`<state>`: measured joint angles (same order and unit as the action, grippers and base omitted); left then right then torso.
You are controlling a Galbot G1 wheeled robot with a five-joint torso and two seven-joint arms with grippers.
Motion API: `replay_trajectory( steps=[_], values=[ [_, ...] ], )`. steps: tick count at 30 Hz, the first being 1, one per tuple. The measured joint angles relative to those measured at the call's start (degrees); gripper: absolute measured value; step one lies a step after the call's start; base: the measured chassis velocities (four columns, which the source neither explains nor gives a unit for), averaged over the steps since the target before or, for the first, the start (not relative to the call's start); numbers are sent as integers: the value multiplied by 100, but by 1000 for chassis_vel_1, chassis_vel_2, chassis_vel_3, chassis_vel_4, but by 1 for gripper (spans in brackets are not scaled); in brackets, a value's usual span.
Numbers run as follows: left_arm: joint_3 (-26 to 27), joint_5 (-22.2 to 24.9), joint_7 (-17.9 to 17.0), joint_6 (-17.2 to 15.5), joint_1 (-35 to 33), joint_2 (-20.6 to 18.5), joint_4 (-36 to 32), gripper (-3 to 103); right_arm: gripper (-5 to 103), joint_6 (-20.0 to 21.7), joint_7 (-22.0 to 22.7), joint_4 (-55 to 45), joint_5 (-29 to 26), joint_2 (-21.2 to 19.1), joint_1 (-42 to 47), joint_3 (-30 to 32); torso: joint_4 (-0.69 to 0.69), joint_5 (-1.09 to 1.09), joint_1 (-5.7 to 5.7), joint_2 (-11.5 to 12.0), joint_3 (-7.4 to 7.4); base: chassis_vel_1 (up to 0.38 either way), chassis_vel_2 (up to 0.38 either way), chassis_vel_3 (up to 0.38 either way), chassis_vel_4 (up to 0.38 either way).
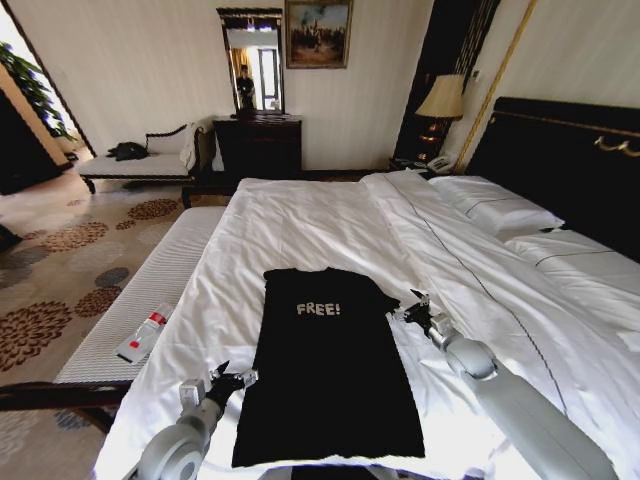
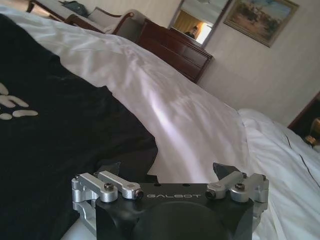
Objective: Fold the clothes on the bed.
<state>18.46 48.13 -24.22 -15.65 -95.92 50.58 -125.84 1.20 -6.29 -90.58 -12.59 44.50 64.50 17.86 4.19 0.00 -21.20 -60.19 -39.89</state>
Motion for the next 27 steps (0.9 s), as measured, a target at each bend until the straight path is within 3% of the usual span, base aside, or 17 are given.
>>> replay_trajectory(
  steps=[9, 13, 14, 19, 23, 25, 27],
  values=[
    [-3, 76, -3, -14, 65, -20, 14, 100, 102, -291, -22, 540, 351, 33, -282, -279, 0, 0, 0, 1, 0, 0, 0, 0, 0],
    [37, 119, -7, -17, 61, -34, 5, 100, 97, -316, 0, 746, 360, 79, -409, -381, 0, 1, 0, 1, 0, 0, 0, 0, 0],
    [39, 123, -8, -17, 62, -33, 5, 100, 88, -318, 10, 781, 361, 87, -433, -400, 0, 0, 0, 1, 0, 0, 0, 0, 0],
    [39, 130, -10, -17, 68, -13, 5, 100, 78, -322, 81, 868, 355, 135, -514, -457, 0, 0, 0, 1, 0, 0, 0, 0, 0],
    [33, 132, -11, -17, 89, -7, 14, 100, 57, -336, 96, 945, 384, 148, -577, -535, 0, 0, 0, 1, 0, 0, 0, 0, 0],
    [36, 134, -11, -17, 91, -6, 17, 100, 57, -355, 96, 956, 408, 146, -583, -547, 0, 0, 0, 1, 0, 0, 0, 0, 0],
    [42, 152, -11, -18, 94, -1, 23, 100, 45, -423, 96, 971, 475, 138, -597, -570, 0, 0, 0, 1, 0, 0, 0, 0, 0]
  ],
)
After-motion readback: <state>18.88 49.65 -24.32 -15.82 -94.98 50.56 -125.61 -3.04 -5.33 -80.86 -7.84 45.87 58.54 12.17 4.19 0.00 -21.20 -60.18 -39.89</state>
